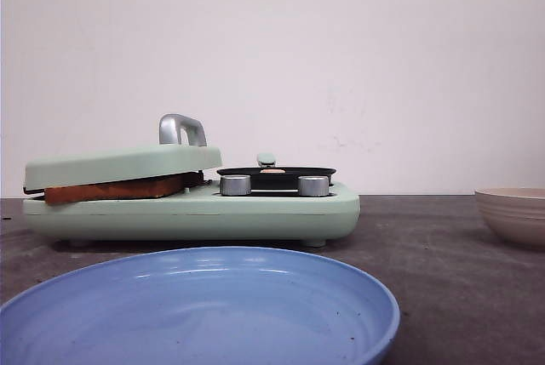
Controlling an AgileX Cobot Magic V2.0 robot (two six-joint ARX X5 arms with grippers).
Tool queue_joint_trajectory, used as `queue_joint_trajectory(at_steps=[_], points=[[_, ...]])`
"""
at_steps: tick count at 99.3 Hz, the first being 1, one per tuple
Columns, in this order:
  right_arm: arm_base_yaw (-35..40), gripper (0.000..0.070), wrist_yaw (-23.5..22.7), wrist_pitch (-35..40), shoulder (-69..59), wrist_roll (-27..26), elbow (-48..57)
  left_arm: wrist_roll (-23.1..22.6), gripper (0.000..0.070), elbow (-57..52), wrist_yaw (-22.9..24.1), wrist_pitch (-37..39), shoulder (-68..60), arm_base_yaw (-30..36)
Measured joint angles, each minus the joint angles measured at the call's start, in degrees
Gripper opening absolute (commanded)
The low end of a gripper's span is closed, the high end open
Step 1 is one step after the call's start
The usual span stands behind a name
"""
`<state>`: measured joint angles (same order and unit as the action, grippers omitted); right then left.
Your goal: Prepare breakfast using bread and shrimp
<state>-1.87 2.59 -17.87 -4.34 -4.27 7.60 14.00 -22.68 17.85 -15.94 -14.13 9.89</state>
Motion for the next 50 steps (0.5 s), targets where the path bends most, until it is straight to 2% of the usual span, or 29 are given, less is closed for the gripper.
queue_joint_trajectory(at_steps=[16, 35, 50], points=[[0.0, 0.0, 0.0, 0.0, 0.0, 0.0, 0.0, 0.2, 0.0, 10.1, -5.5, 3.0, 3.5, -0.2], [0.0, 0.0, 0.0, 0.0, 0.0, 0.0, 0.0, -5.0, 0.0, 15.0, -11.8, 4.0, 8.7, -3.1], [0.0, 0.0, 0.0, 0.0, 0.0, 0.0, 0.0, -7.5, 0.0, 17.2, -11.2, 1.1, 11.7, -5.9]])
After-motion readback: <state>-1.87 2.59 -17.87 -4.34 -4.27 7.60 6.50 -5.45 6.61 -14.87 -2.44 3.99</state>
